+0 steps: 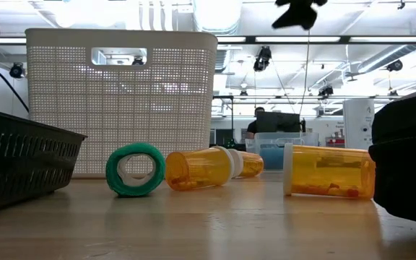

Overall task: Pick & place medical supplies in basket/bin
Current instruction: Put the green roll bandage into the transparent bin

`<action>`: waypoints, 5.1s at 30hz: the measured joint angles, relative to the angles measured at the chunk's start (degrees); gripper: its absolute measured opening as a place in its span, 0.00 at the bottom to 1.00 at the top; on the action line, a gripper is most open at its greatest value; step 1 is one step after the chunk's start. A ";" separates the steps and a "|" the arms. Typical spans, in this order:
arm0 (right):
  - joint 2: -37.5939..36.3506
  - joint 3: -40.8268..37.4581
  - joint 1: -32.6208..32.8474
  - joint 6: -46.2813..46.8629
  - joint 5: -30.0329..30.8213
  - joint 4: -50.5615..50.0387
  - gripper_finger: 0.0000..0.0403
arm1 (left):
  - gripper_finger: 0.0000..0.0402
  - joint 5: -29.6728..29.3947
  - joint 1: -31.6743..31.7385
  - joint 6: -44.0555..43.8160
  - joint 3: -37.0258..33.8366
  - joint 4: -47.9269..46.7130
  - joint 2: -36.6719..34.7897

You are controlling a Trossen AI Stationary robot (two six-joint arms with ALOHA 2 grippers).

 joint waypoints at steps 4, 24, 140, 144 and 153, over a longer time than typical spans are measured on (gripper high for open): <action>-3.99 -2.34 2.70 0.46 2.23 0.14 0.81 | 0.03 0.00 -0.02 0.01 0.00 0.00 0.00; -25.01 -32.15 5.57 4.19 2.59 31.15 0.81 | 0.03 0.00 -0.02 0.02 0.01 0.00 0.00; -28.40 -39.20 5.52 4.10 2.53 40.48 0.81 | 0.03 -18.47 11.97 -15.76 66.88 -35.65 46.73; -28.40 -39.20 5.51 4.08 2.53 40.50 0.81 | 0.03 -16.26 16.95 -20.71 66.88 -31.49 50.02; -28.40 -39.22 5.51 4.10 2.53 40.48 0.81 | 0.03 -2.67 24.97 -36.56 66.90 -23.86 56.80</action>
